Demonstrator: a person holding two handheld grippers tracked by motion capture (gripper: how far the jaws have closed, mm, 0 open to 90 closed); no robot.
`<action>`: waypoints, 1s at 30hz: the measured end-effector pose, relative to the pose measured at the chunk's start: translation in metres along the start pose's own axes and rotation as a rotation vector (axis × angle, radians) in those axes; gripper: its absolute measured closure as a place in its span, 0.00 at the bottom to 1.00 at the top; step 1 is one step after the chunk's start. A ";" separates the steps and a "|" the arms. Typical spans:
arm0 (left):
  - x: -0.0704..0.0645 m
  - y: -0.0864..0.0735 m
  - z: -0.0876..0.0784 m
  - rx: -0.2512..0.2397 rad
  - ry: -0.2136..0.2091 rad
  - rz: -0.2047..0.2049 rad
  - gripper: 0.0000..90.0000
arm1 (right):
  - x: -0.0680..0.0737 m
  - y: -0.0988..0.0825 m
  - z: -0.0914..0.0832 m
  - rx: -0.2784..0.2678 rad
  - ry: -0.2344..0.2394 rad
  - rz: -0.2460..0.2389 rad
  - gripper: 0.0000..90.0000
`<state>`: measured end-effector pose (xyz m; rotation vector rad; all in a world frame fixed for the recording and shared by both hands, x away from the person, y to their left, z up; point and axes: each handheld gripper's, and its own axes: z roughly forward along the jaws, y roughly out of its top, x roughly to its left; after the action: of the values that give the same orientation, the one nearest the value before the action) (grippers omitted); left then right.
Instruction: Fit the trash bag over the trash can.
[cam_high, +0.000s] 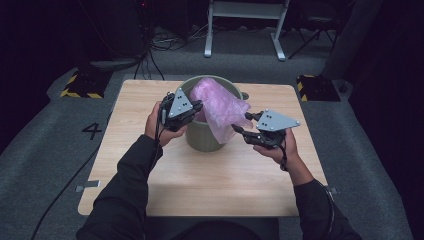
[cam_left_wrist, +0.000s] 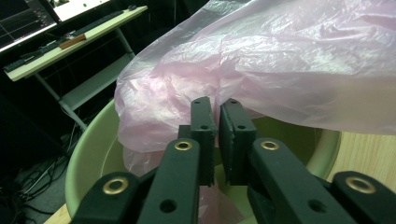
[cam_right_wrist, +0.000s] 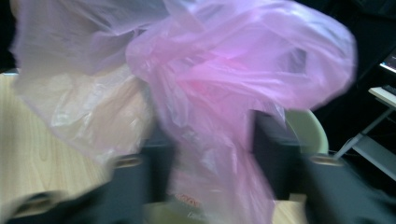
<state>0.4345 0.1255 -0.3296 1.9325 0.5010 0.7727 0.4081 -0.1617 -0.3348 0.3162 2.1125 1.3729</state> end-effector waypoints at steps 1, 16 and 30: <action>0.000 0.000 0.000 0.000 -0.002 -0.001 0.90 | 0.000 0.000 0.002 -0.005 0.013 0.005 0.80; -0.028 0.006 -0.033 -0.032 -0.049 -0.085 0.26 | 0.000 -0.001 0.011 0.007 -0.027 0.013 0.99; -0.082 0.029 -0.012 -0.038 -0.105 -0.046 0.28 | 0.004 -0.003 0.012 0.026 -0.061 -0.003 1.00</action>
<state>0.3678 0.0687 -0.3246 1.9085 0.4614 0.6432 0.4120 -0.1520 -0.3427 0.3611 2.0821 1.3184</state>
